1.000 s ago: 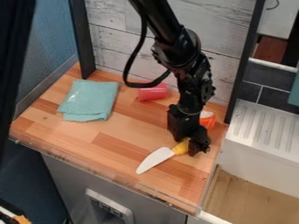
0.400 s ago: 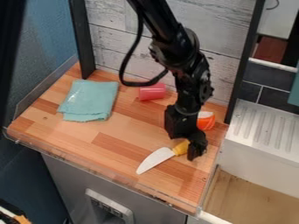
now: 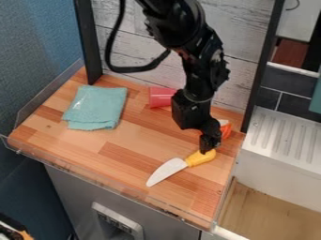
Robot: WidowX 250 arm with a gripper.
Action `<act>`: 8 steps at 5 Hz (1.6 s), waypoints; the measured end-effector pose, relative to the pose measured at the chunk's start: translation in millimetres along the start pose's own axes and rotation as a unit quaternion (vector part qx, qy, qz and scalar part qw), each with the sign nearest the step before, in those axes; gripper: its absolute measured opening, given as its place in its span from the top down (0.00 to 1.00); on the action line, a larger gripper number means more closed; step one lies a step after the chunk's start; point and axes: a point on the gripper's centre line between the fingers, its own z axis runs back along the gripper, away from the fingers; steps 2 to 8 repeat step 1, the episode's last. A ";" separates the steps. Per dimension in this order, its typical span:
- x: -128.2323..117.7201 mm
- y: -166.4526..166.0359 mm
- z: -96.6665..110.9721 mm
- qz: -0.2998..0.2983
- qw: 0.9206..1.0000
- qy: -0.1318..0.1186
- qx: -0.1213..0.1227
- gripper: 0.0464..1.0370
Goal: Move the yellow knife to the lower right side of the table
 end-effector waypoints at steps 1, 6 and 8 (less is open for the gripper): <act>0.0 0.0 0.7 0.001 1.000 0.001 0.000 0.04; 0.0 0.0 0.7 0.001 1.000 0.001 0.000 0.04; 0.0 0.0 0.7 0.001 1.000 0.001 0.000 0.04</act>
